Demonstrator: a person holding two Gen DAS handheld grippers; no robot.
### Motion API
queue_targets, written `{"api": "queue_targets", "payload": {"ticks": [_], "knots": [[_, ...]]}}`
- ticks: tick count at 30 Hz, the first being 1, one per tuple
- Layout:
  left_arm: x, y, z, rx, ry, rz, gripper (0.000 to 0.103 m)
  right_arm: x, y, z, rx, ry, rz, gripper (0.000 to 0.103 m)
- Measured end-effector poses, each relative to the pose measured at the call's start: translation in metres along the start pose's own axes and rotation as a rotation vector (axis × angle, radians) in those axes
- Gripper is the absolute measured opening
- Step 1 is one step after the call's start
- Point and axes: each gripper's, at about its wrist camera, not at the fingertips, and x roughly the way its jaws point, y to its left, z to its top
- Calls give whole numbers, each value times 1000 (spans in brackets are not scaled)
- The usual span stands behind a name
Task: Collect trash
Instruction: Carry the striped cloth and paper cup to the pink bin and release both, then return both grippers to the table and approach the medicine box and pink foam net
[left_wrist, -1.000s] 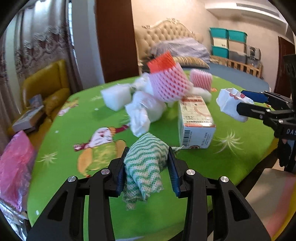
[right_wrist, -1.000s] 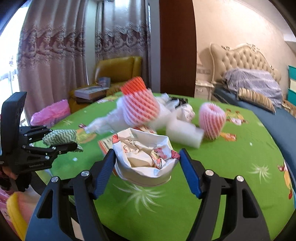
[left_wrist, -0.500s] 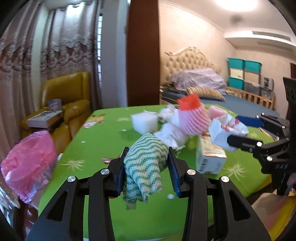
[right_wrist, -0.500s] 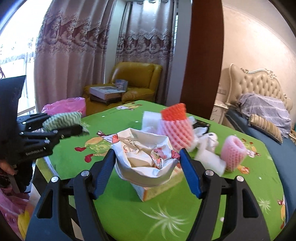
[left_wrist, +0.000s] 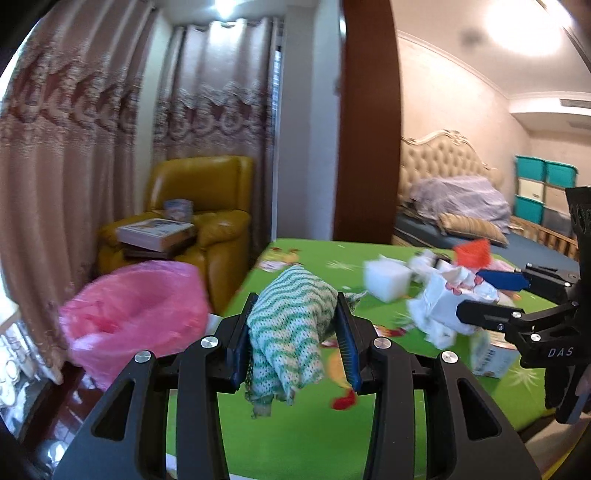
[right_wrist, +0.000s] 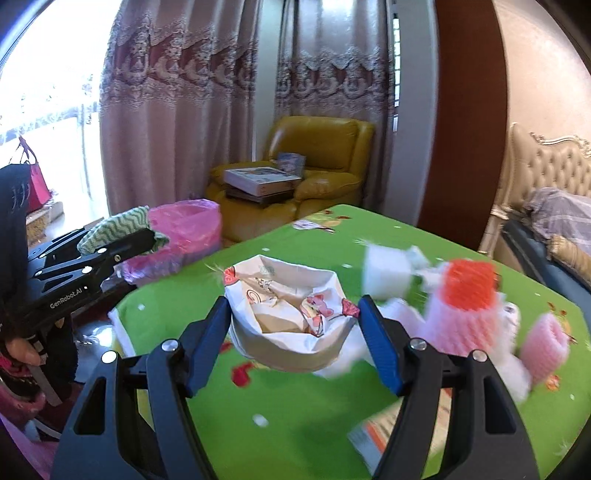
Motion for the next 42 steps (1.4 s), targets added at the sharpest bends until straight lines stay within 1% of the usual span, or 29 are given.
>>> {"api": "queue_targets", "payload": {"ticks": [3,7,9,11,16,19,21,25,28,29,31,32,33,35,37,40,41,42], "knots": [[-4,25,7,-19,-15,66,38,21,15,15,-19,2,35,68],[-8,68,14,-34,-15,160,38,50,36,34,-41,9,74,68],[-7,85,17,-40,-13,188,38,69,47,45,-52,17,93,69],[-2,113,20,-66,6,213,38,85,59,55,-62,20,103,69],[22,163,30,-152,50,241,38,130,94,89,-102,18,133,69],[38,188,34,-185,81,263,38,158,118,109,-142,19,144,69],[44,198,36,-201,93,269,38,177,135,123,-173,23,153,69],[57,212,40,-219,113,268,39,209,155,137,-207,48,157,69],[70,223,40,-227,134,278,39,230,164,140,-231,72,162,69],[73,221,40,-228,141,278,39,234,167,139,-241,75,163,69],[82,225,39,-224,156,279,40,245,176,138,-265,91,186,70],[86,226,38,-220,163,279,44,248,180,138,-276,99,196,70],[88,225,37,-216,170,278,48,249,180,137,-281,102,196,76],[90,224,36,-213,168,300,77,246,180,136,-282,96,189,83],[82,221,35,-202,130,333,84,235,171,137,-264,78,190,84],[72,213,36,-161,115,366,84,210,151,137,-235,58,186,84],[68,210,36,-152,105,378,88,200,144,136,-222,48,185,84],[64,206,37,-147,95,387,89,189,136,135,-209,41,184,84]]}}
